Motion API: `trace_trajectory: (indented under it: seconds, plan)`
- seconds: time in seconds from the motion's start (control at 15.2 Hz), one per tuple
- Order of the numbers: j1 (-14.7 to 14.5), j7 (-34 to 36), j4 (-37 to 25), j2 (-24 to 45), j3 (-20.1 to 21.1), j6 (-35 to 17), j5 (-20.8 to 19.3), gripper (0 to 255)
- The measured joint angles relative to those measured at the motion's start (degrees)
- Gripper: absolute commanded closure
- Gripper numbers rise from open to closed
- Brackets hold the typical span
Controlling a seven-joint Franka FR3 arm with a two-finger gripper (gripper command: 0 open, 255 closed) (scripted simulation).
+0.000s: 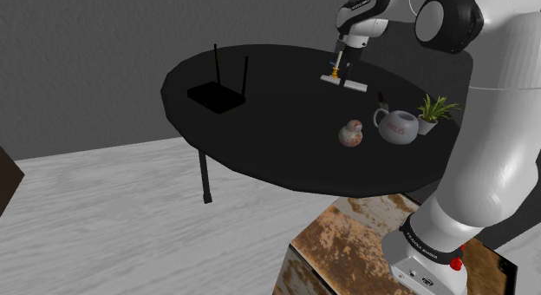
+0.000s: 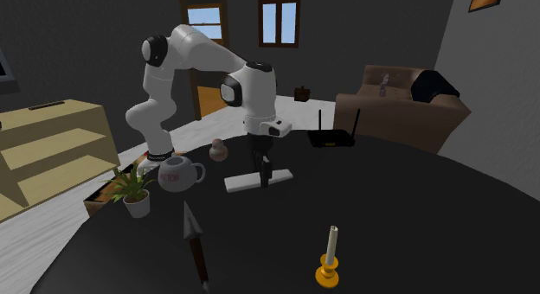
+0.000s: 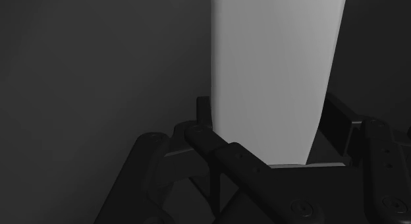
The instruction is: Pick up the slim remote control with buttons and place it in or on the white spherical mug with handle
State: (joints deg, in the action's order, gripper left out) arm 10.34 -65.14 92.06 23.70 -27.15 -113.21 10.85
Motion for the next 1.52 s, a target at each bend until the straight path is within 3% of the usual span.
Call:
trace_trajectory:
  seconds: [1.06,1.25,1.52]
  plan:
    - [0.39,0.96,-9.72,-1.92,-0.69,11.36,-1.27,255]
    - [-1.00,1.23,-3.27,-7.10,-1.41,9.65,-3.43,255]
    - [-2.90,2.21,9.75,-17.67,-2.44,5.97,-8.36,255]
